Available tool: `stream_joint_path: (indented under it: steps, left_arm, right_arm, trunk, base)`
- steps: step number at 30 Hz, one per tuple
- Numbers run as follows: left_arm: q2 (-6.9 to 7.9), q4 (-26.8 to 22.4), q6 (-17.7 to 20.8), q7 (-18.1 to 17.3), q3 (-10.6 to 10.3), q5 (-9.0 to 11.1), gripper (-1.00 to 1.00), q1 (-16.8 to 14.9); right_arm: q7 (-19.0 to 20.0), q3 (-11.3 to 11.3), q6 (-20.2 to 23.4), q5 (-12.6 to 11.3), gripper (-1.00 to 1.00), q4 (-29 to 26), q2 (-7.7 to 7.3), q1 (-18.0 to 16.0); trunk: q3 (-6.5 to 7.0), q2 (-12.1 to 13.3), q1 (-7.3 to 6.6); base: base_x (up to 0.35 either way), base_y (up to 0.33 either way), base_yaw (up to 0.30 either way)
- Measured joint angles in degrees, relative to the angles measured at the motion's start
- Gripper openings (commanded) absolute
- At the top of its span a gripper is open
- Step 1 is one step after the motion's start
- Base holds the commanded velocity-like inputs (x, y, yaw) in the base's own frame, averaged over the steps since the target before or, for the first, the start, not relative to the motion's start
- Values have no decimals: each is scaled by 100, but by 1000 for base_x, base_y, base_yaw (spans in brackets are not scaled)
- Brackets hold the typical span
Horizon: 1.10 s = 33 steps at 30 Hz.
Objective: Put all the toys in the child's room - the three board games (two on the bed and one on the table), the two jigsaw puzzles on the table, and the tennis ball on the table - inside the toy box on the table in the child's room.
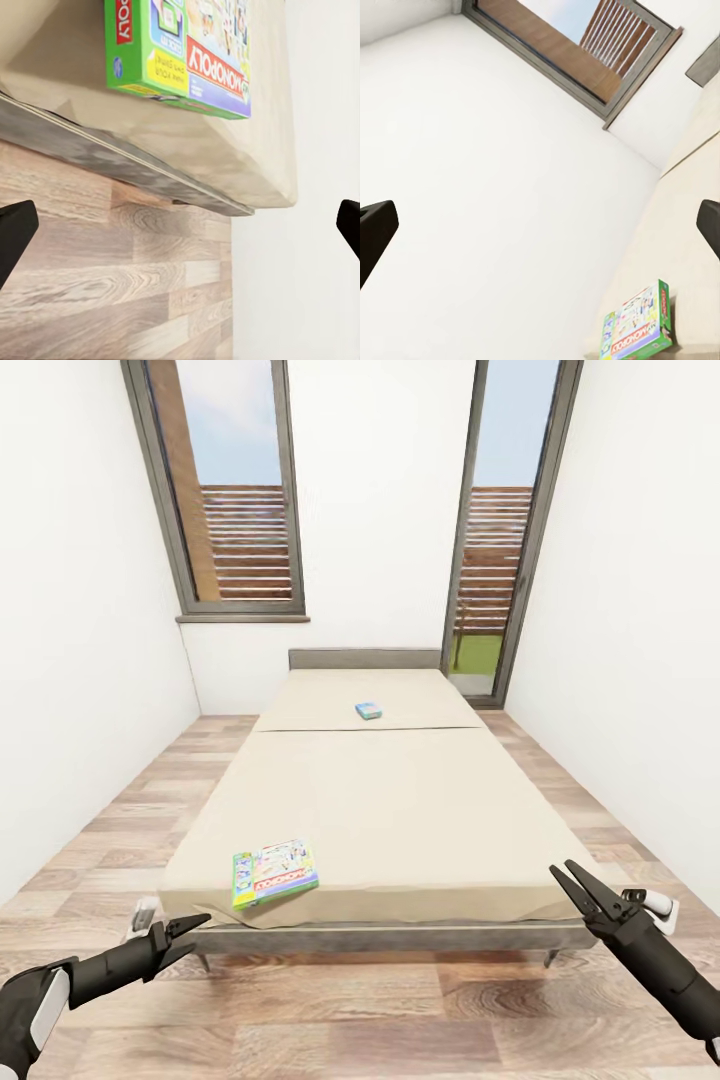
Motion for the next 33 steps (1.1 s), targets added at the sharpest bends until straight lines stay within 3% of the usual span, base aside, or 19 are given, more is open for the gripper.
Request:
stream_joint_path:
  steps: [24,33]
  left_arm:
    - [-3,0,-5,-4,0,0,100,2]
    - [-3,1,-5,5,-1,2,100,3]
  right_arm:
    - [53,-3,-36,20,100,-24,55,0]
    - [58,3,-39,18,100,-26,62,0]
  trunk:
    - [0,0,0]
    - [0,0,-1]
  base:
    - [47,-3,0]
    - [115,-118,0]
